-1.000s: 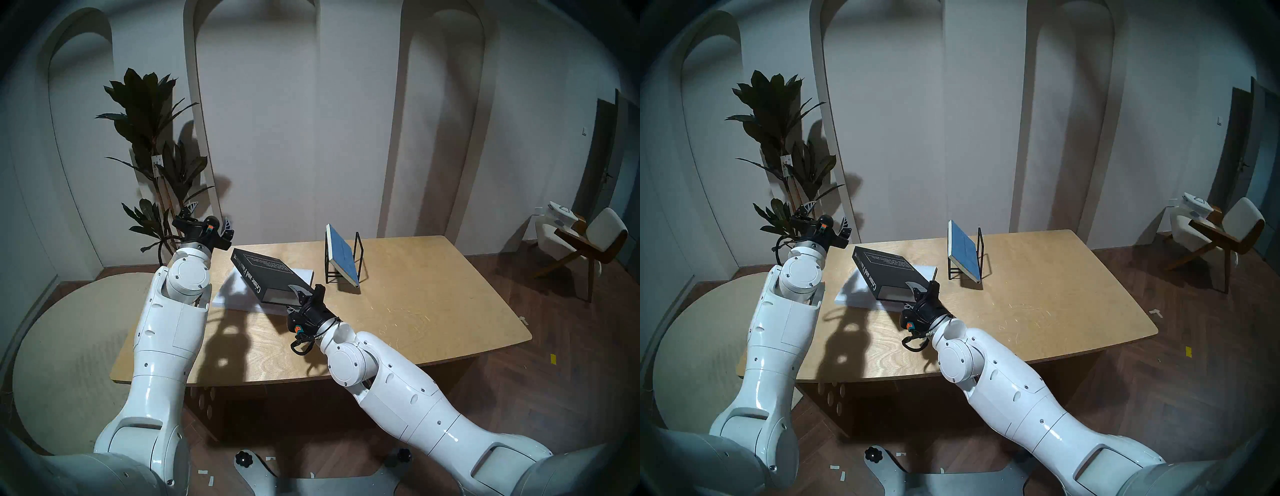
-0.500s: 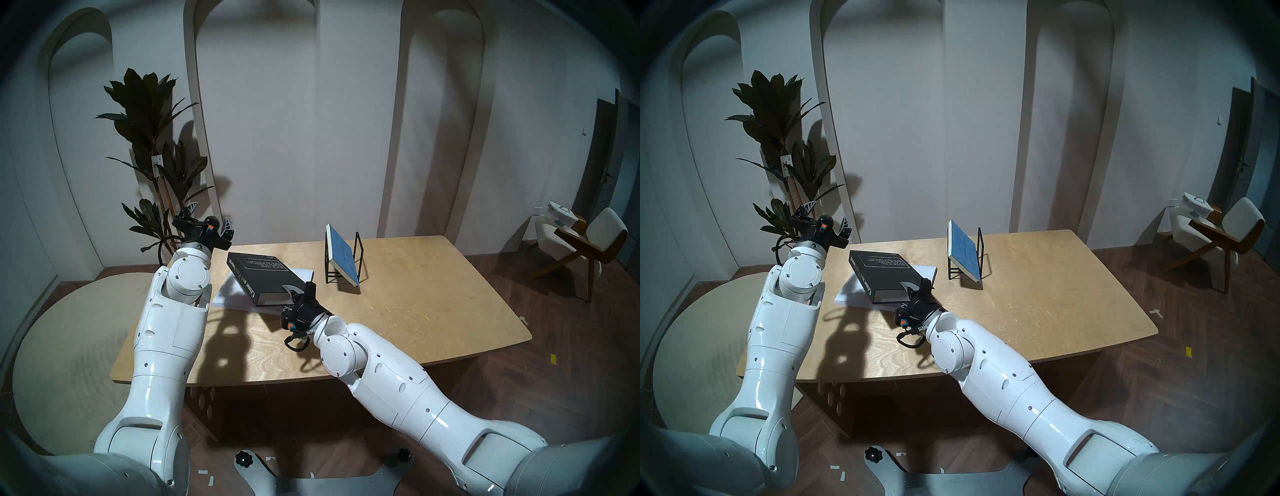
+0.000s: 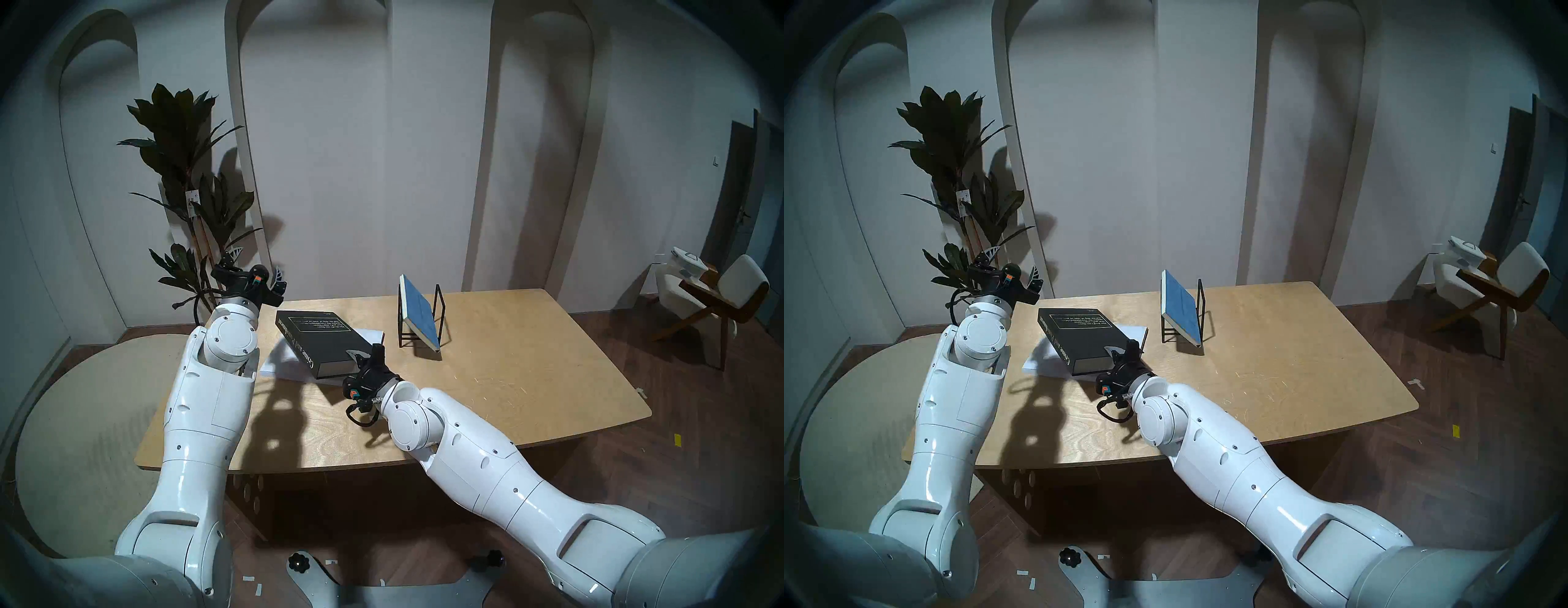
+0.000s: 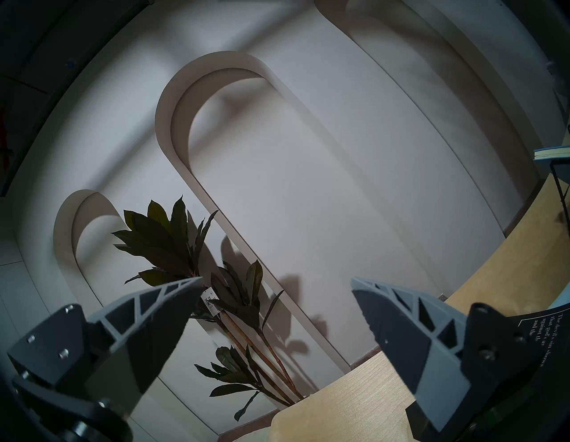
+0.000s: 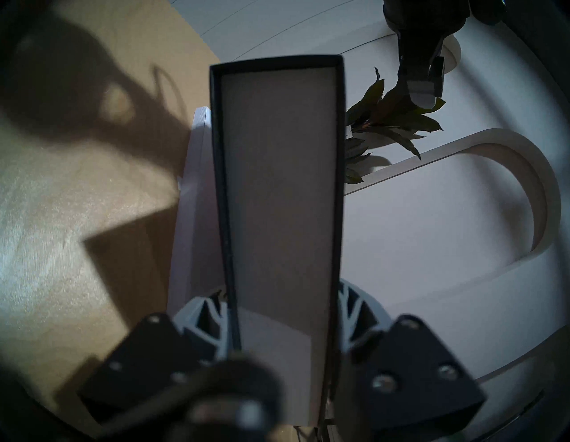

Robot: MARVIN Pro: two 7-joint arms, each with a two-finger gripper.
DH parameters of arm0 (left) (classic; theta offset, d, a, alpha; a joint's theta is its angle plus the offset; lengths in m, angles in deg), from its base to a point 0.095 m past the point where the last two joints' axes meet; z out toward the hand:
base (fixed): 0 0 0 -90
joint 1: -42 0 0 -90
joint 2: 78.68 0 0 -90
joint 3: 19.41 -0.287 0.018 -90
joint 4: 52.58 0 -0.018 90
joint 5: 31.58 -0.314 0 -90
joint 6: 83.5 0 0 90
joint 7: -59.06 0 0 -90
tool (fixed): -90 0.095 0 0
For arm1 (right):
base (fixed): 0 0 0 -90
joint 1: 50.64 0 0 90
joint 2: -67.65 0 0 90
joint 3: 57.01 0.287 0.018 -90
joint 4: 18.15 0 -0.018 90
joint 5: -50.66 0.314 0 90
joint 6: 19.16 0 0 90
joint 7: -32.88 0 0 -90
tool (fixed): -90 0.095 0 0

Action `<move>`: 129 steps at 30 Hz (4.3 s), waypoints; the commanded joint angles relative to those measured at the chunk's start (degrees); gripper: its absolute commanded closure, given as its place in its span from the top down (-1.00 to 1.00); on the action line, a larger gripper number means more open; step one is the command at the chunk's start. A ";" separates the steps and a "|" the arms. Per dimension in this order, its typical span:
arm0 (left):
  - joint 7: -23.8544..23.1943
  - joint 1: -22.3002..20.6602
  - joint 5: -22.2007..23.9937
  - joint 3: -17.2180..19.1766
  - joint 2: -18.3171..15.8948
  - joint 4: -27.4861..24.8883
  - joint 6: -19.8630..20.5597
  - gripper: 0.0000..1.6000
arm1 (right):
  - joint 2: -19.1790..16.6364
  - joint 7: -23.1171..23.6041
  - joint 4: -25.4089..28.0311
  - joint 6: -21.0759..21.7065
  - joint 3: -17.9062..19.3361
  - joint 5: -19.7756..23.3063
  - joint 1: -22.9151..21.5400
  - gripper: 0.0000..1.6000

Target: Stack the books into one stack

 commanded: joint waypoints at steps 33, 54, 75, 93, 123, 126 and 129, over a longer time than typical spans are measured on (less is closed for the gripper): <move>0.01 -1.27 0.09 -0.15 0.05 -1.34 -0.22 1.00 | 5.09 17.38 15.17 26.25 13.12 18.81 4.86 1.00; 0.08 -1.28 0.06 -0.15 0.05 -1.22 -0.29 1.00 | 7.58 10.42 28.41 25.18 19.38 23.79 12.91 1.00; 0.17 -1.29 0.04 -0.16 0.05 -1.12 -0.34 1.00 | 7.11 -8.12 42.56 9.11 29.45 25.16 19.72 1.00; 0.16 -1.29 0.05 -0.17 0.05 -1.17 -0.33 1.00 | 6.22 -15.90 54.78 6.47 44.41 32.28 32.38 1.00; 0.15 -1.29 0.06 -0.17 0.05 -1.21 -0.32 1.00 | -4.00 -6.26 39.39 6.22 62.09 46.01 27.88 1.00; 0.14 -1.29 0.07 -0.17 0.05 -1.22 -0.31 1.00 | -4.09 -5.72 39.48 3.91 61.88 45.55 28.49 1.00; 0.10 -1.28 0.08 -0.17 0.05 -1.27 -0.28 1.00 | -4.05 -6.30 39.35 1.66 61.69 44.02 29.34 1.00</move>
